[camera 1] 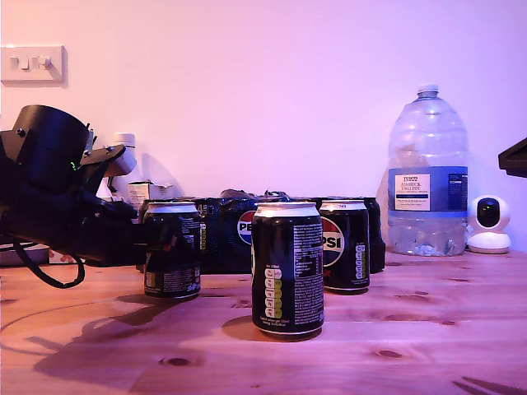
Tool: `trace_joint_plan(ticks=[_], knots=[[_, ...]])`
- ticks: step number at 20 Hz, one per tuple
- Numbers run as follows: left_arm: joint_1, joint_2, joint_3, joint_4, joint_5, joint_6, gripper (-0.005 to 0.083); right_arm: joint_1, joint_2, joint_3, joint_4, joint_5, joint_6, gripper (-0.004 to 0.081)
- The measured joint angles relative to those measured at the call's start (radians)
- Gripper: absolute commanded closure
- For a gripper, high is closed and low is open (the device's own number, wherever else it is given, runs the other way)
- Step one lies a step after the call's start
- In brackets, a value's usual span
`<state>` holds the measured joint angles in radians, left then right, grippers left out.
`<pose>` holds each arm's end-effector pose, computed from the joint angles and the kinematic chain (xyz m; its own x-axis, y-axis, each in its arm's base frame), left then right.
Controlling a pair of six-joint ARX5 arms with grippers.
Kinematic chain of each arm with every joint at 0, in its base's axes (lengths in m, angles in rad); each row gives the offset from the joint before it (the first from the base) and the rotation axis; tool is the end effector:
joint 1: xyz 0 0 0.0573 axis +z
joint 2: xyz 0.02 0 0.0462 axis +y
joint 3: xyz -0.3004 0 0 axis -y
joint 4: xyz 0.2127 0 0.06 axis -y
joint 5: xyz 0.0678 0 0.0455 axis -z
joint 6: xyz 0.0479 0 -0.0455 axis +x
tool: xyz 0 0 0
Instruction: Stack up the Pepsi cans on top of each other
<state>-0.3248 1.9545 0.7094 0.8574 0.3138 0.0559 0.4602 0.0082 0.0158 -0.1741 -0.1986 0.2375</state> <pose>0.3386 -0.1296 0.1569 0.7360 -0.5735 -0.3596 0.5935 0.8022 -0.0648 0.0361 0.0285 0.1486 0.7786 0.6061 -0.1625 -0.5577 0.7870 0.2638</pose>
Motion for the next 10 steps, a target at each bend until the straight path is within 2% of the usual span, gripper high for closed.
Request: trace_joint_plan(ticks=[2, 4, 10], knots=[[0.000, 0.000, 0.000, 0.000, 0.009, 0.004, 0.0299, 0.000, 0.000, 0.000, 0.000, 0.017, -0.002, 0.0714], [0.000, 0.000, 0.000, 0.000, 0.019, 0.016, 0.0352, 0.000, 0.000, 0.000, 0.000, 0.031, -0.002, 0.0691], [0.000, 0.000, 0.000, -0.005, 0.056, 0.042, 0.0364, 0.000, 0.000, 0.000, 0.000, 0.052, -0.003, 0.0679]])
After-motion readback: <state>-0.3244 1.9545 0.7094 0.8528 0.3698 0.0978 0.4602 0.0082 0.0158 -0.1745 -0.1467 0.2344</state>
